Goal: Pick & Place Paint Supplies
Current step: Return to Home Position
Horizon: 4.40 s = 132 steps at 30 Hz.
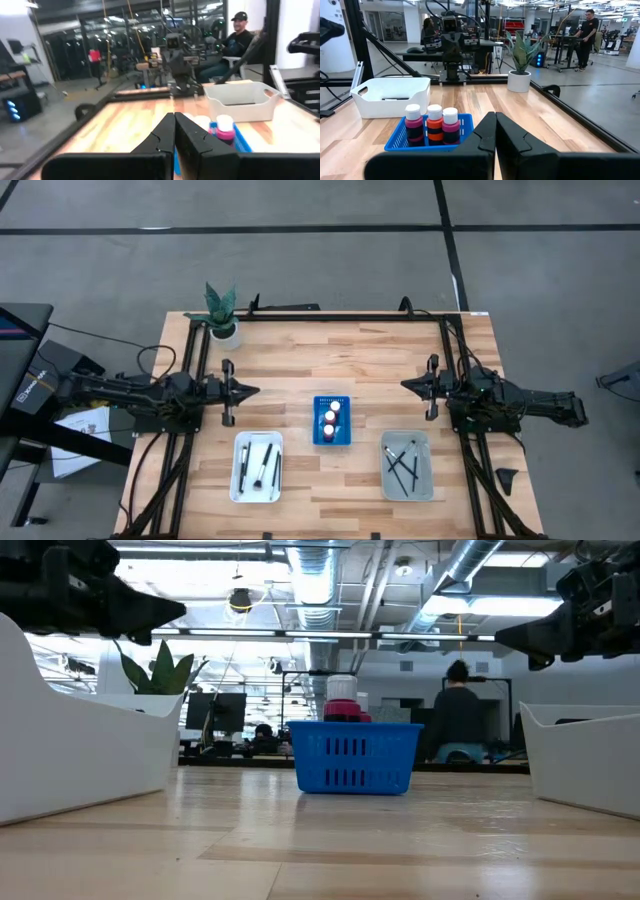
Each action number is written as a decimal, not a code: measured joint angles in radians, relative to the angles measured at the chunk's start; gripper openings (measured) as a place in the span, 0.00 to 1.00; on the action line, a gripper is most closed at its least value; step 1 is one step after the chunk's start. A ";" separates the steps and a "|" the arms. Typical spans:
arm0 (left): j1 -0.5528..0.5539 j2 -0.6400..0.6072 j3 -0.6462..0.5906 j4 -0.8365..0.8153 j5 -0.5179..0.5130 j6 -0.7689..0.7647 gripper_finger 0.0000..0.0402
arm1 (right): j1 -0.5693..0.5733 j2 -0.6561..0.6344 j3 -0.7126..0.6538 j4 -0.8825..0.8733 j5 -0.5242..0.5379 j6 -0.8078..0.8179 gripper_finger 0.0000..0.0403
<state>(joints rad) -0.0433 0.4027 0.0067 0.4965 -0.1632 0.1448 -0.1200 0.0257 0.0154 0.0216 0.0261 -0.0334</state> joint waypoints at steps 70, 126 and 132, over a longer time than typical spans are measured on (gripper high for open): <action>0.000 -0.263 0.000 -0.427 0.160 -0.075 0.00 | 0.000 0.000 0.000 0.000 0.000 0.000 0.00; 0.000 -0.263 0.000 -0.426 0.160 -0.075 0.00 | 0.000 0.000 0.000 0.000 0.000 0.000 0.00; -0.001 -0.263 0.000 -0.426 0.160 -0.075 0.00 | 0.000 0.000 0.000 0.000 0.000 0.000 0.00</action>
<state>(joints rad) -0.0439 0.1400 0.0063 0.0704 -0.0034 0.0700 -0.1201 0.0259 0.0154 0.0219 0.0259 -0.0334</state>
